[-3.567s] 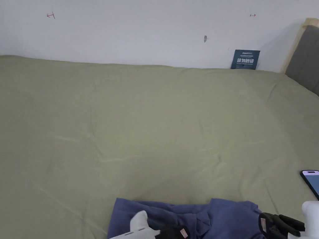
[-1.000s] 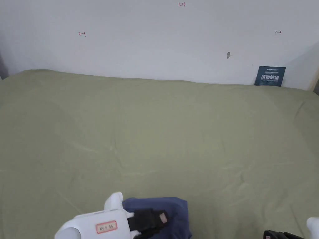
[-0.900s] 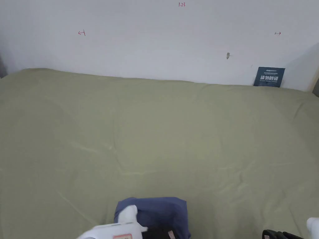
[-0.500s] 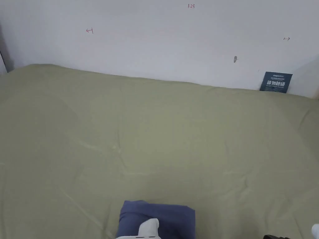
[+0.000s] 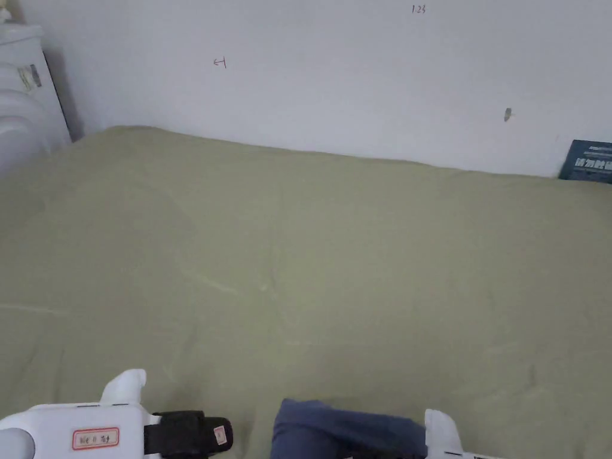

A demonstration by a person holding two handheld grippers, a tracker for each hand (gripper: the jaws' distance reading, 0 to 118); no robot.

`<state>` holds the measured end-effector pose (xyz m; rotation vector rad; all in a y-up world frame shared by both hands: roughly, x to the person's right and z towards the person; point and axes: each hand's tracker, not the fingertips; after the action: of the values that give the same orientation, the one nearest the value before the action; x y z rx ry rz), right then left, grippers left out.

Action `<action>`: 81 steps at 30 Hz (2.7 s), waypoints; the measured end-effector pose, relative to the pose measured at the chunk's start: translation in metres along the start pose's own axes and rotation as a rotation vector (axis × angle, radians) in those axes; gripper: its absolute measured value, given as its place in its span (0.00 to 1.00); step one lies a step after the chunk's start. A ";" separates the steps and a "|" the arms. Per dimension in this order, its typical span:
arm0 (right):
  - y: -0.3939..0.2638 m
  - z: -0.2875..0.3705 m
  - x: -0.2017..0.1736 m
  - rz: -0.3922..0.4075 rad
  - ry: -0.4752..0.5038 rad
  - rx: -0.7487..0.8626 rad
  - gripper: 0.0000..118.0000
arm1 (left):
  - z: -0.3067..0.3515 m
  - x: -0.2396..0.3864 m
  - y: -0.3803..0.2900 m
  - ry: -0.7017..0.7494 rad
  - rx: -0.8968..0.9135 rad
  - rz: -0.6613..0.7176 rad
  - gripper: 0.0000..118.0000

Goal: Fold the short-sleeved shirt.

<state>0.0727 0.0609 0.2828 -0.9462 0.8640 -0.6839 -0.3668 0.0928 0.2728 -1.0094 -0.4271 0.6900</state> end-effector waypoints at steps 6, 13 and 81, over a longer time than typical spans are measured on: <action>-0.012 0.001 0.064 -0.302 0.094 0.069 0.00 | -0.051 -0.004 -0.007 -0.127 -0.112 0.014 0.68; -0.006 0.009 0.071 -0.242 0.111 0.017 0.00 | -0.118 -0.006 -0.005 -0.176 -0.209 0.049 0.75; -0.020 0.156 -0.138 0.405 -0.567 0.358 0.00 | 0.123 0.139 -0.006 0.443 0.495 -0.636 0.00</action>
<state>0.1370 0.2264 0.3937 -0.5672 0.3868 -0.1853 -0.3416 0.2639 0.3393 -0.4824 -0.1523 -0.0195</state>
